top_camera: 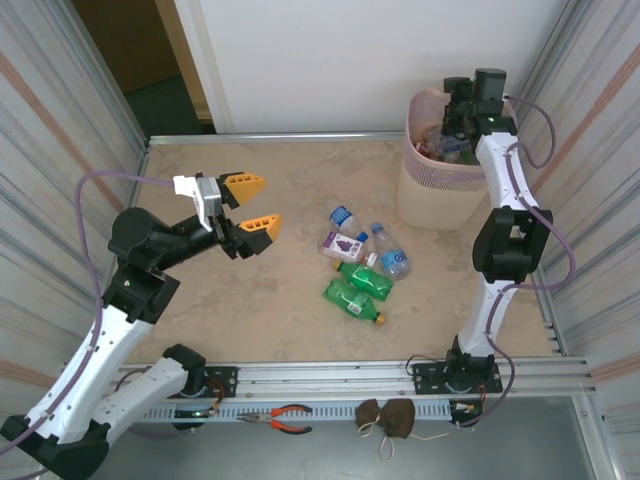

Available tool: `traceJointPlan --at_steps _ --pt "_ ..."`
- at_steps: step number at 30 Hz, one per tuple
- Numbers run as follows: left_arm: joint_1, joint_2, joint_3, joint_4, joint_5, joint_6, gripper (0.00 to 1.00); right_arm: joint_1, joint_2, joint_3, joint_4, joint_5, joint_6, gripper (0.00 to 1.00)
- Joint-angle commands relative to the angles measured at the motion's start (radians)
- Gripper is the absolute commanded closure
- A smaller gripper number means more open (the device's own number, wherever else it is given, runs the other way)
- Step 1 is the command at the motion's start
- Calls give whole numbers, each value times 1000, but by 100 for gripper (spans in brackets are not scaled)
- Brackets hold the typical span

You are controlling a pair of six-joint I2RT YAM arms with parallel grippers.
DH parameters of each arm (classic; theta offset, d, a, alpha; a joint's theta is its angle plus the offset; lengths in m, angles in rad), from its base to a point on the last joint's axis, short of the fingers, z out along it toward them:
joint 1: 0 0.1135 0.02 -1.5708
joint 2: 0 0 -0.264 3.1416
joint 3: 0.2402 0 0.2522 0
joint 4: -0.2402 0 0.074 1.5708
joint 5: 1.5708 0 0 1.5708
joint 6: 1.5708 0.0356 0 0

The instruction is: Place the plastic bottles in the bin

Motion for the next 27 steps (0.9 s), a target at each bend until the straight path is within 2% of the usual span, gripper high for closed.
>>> traceJointPlan --at_steps 1,4,10,12,20,27 --pt "8 -19 -5 14 -17 9 21 -34 -51 -85 -78 87 -41 24" --pt "8 -21 -7 16 -17 9 21 -54 -88 -147 -107 135 -63 23" --pt "8 -18 -11 21 -20 5 21 -82 -118 -125 -72 28 -147 23" --pt "8 -17 -10 15 -20 8 21 -83 -132 -70 -75 1 -190 23" --pt "9 11 5 -76 -86 13 21 -83 -223 -22 -162 -84 -452 24" --pt "8 60 22 -172 -164 2 22 -74 -336 -75 -181 -213 -662 26"
